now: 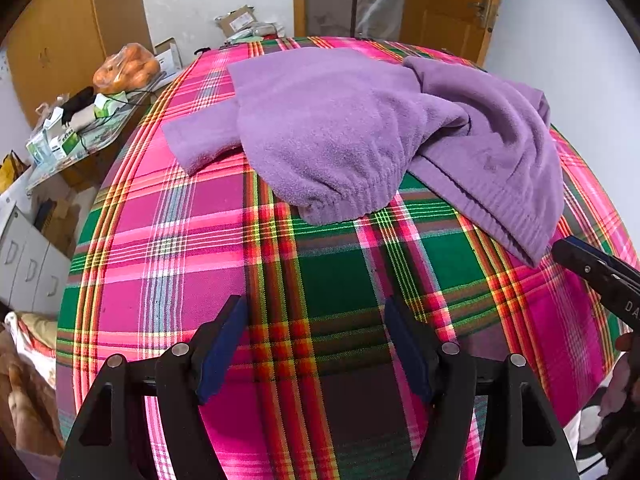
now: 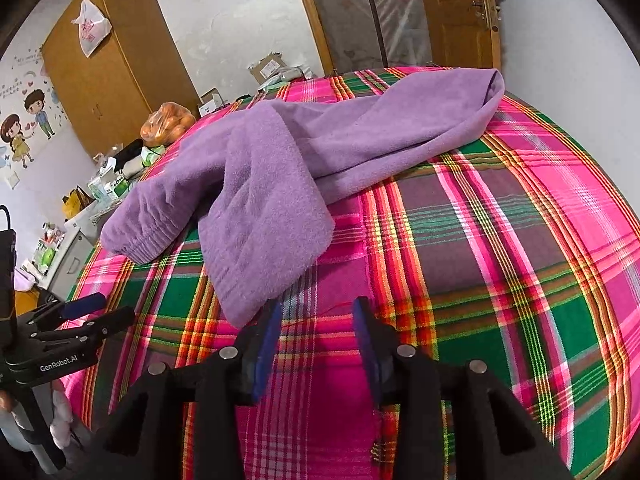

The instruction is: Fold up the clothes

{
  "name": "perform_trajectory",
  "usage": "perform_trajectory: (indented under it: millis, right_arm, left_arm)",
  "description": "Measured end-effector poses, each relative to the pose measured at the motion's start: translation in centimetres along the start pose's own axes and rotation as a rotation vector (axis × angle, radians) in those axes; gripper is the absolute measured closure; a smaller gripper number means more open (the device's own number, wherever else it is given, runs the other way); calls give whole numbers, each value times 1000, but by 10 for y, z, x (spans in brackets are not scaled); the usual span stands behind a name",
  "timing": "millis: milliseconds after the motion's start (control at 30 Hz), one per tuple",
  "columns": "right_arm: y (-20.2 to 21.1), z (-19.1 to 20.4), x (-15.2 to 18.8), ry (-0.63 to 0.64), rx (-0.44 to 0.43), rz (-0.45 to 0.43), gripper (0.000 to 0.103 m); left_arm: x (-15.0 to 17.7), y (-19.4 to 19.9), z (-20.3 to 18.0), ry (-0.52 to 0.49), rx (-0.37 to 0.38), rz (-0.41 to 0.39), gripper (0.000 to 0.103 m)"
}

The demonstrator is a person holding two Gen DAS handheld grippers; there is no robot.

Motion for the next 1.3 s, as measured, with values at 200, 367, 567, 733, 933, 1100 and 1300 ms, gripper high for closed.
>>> perform_trajectory:
  millis: [200,367,567,733,933,1100,1300]
  right_arm:
    - [-1,1,0,-14,-8,0,65]
    - [0,-2,-2,-20,-10,-2,65]
    - [1,-5,-3,-41,-22,-14,65]
    - [0,-1,-2,-20,-13,-12,61]
    - [-1,4,-1,14,6,-7,58]
    - [-1,6,0,26,14,-5,56]
    - [0,7,0,25,16,-6,56]
  left_arm:
    - [0,-2,-1,-4,-2,3,28]
    - [0,-1,-1,-11,0,-8,28]
    - [-1,-1,0,-14,2,-16,27]
    - [-1,-2,0,-16,2,-20,27]
    - [-1,-2,-1,-15,1,-23,27]
    - [0,-2,0,-16,1,-25,27]
    - [-1,-1,0,-19,2,-33,26]
Point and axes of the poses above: each gripper's, at about its wrist camera, not at the fingertips, and y roughly against the way its jaws point, z to its left, x to its underside, the point moved 7 cm from there along -y, roughly the way its jaws point, and after that the axes turned 7 degrees about -z, right-handed, at the moved point
